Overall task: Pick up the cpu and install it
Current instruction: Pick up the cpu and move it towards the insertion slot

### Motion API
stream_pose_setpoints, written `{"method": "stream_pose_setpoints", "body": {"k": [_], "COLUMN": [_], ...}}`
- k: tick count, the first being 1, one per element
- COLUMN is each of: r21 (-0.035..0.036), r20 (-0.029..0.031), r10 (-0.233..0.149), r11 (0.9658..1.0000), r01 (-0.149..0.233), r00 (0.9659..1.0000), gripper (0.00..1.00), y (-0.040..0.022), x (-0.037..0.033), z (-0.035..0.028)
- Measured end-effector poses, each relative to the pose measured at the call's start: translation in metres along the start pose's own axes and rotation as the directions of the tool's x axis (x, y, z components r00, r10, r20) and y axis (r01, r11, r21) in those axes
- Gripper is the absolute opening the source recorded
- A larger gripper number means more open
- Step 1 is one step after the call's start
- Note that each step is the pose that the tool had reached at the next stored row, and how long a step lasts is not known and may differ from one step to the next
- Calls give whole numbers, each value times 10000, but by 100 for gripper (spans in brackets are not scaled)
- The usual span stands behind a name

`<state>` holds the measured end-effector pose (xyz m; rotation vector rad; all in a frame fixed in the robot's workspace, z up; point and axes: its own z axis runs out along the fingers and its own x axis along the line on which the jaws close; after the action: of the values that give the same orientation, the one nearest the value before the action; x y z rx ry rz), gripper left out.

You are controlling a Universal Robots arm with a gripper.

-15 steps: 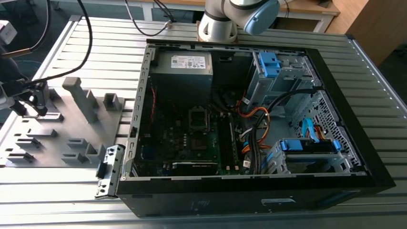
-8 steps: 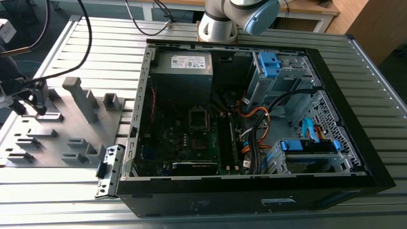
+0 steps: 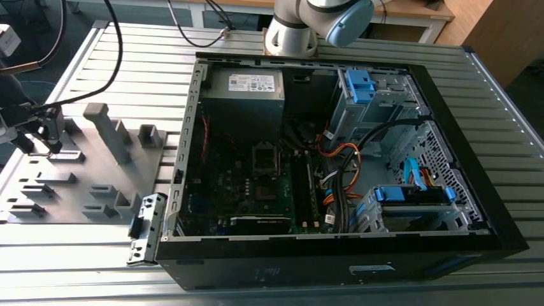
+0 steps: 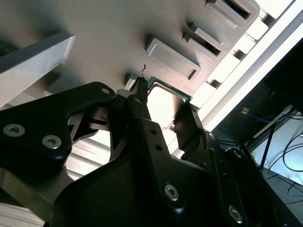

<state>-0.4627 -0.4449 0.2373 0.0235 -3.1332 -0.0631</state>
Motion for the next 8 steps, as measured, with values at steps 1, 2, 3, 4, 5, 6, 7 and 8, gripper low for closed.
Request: {"method": "stream_pose_setpoints", "body": {"k": [1,2,3,4,5,6,7,8], "r21": [0,3,4,1,1,1,1,1], "r20": [1,-4,-6,-2,0,-1,-1,-1], "r10": [0,0,0,0,0,0,0,0], "r11": [10000,10000,10000,10000,10000,10000,10000,10000], "r01": [0,0,0,0,0,0,0,0], "r00": [10000,10000,10000,10000,10000,10000,10000,10000], "gripper": [47,47,47,47,47,47,47,47], "y": [0,0,0,1,2,2,3,4], "x": [0,0,1,0,0,1,1,1], "z": [-1,-8,-18,-28,-40,-54,-71,-88]}}
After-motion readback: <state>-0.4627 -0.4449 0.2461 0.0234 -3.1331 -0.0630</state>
